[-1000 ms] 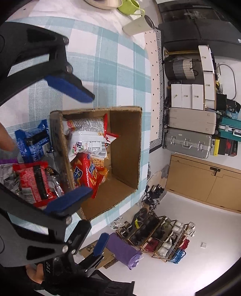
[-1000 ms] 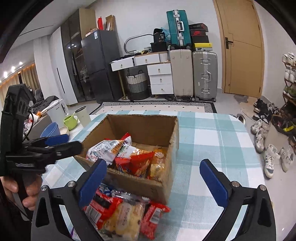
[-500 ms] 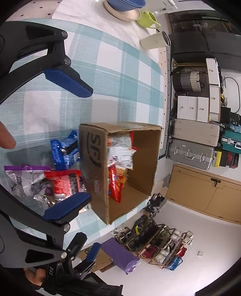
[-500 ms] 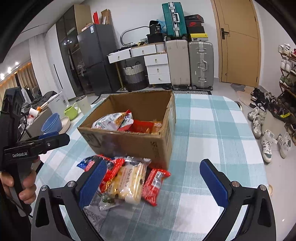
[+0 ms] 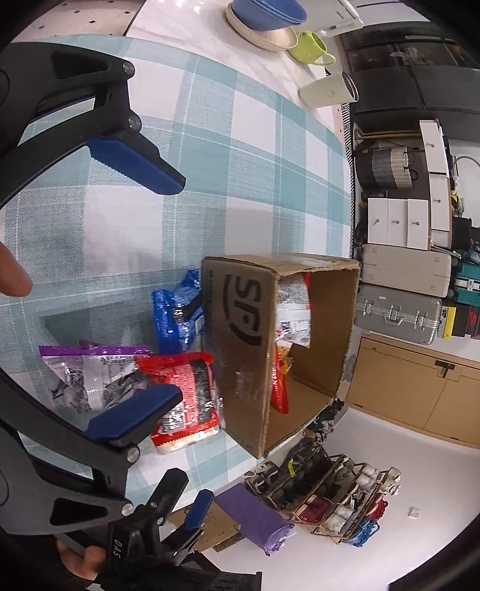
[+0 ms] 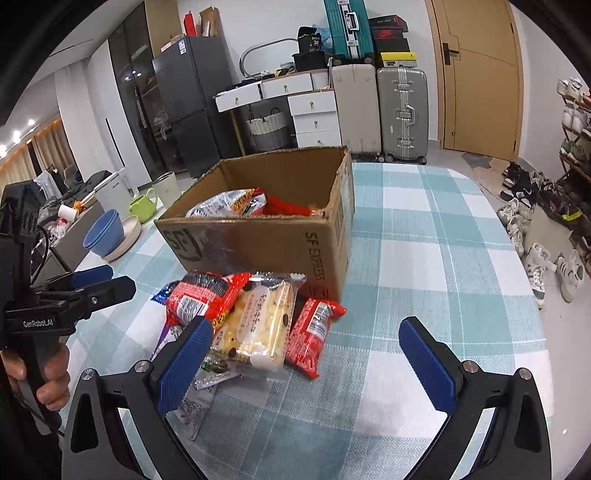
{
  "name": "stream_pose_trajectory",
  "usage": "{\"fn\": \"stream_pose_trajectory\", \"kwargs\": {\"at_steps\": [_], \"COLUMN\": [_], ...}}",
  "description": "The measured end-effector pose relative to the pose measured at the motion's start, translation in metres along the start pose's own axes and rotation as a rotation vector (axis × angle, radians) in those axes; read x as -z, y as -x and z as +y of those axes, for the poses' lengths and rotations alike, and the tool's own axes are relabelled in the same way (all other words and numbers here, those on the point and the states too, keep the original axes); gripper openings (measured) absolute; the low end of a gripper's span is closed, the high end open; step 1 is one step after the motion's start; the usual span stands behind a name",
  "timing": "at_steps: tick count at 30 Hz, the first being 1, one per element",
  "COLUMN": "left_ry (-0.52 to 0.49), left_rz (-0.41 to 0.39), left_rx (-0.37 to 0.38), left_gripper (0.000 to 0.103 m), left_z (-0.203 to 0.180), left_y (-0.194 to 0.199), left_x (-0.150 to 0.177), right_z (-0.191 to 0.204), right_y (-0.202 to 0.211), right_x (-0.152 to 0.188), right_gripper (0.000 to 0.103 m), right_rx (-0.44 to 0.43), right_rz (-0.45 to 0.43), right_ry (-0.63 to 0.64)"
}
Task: Organize snacks
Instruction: 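Move both tools back toward the remaining snacks, then grasp the purple packet with the left tool while the right tool grasps the cream cracker packet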
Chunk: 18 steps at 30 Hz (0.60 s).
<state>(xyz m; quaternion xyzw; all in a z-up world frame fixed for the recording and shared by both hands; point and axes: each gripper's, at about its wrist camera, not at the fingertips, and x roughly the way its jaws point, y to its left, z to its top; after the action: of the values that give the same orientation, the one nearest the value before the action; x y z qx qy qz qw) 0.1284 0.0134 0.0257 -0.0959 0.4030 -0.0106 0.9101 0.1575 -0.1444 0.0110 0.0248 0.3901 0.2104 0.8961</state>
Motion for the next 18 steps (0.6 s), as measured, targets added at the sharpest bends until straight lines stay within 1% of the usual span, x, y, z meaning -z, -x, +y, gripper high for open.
{"fn": "stream_pose_trajectory", "kwargs": {"at_steps": [8, 14, 18], "left_ry": [-0.007, -0.027, -0.017], "left_rz": [0.048, 0.068, 0.094], "left_rx": [0.003, 0.008, 0.022], "left_gripper": [0.102, 0.102, 0.102], "left_z": [-0.005, -0.010, -0.009], "left_y": [-0.010, -0.016, -0.024], "left_x": [0.018, 0.028, 0.033], "right_z": [0.006, 0.009, 0.009], "right_y": [-0.008, -0.013, -0.016], "right_x": [0.009, 0.011, 0.013], "right_gripper": [0.102, 0.102, 0.102], "right_rx": [0.003, 0.009, 0.011], "right_rz": [0.034, 0.053, 0.066], "right_ry": [0.026, 0.034, 0.037]}}
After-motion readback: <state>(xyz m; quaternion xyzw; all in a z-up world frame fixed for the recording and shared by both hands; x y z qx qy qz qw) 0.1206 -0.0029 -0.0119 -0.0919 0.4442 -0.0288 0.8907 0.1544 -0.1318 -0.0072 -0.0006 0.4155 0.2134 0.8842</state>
